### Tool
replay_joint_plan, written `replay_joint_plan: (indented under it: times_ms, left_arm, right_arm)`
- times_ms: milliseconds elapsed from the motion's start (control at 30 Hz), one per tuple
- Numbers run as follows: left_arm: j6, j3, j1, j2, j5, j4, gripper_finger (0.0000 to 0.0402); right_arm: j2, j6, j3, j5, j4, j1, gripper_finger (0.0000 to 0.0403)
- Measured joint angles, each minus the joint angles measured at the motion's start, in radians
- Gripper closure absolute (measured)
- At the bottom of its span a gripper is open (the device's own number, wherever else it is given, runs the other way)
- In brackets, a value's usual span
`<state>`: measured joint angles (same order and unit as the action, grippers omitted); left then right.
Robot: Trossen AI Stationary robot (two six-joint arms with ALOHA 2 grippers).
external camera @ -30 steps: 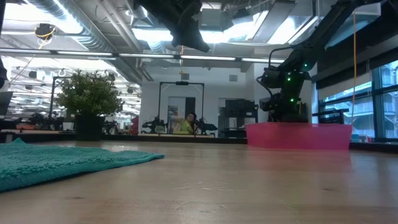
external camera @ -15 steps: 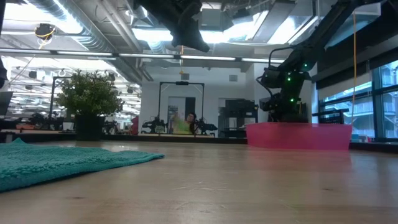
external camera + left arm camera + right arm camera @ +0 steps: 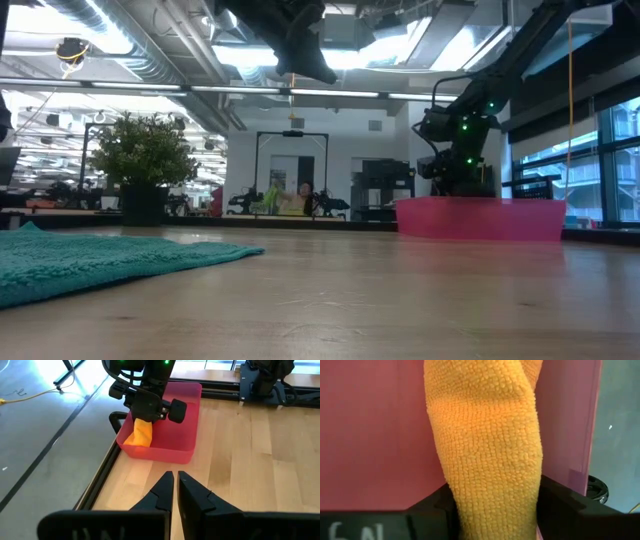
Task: Roll microfiber towels into tight, uniform cylinder then place into a basket
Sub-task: Put the orange microfiber towel into the pink bin
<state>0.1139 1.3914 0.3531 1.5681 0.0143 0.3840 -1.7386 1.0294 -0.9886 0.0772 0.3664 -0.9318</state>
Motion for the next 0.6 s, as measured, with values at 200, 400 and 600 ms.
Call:
replay_joint_plan:
  times_ms: [200,400,600]
  left_arm:
    - [0.000,0.000,0.000,0.000,0.000,0.000,0.0388]
    - [0.000,0.000,0.000,0.000,0.000,0.000,0.0388]
    - [0.000,0.000,0.000,0.000,0.000,0.000,0.0388]
  right_arm:
    - [0.000,-0.003,0.000,0.000,0.000,0.000,0.0214]
    - [0.000,-0.005,0.000,0.000,0.002,0.000,0.0214]
    - [0.000,-0.004,0.000,-0.007,-0.006,0.000,0.0214]
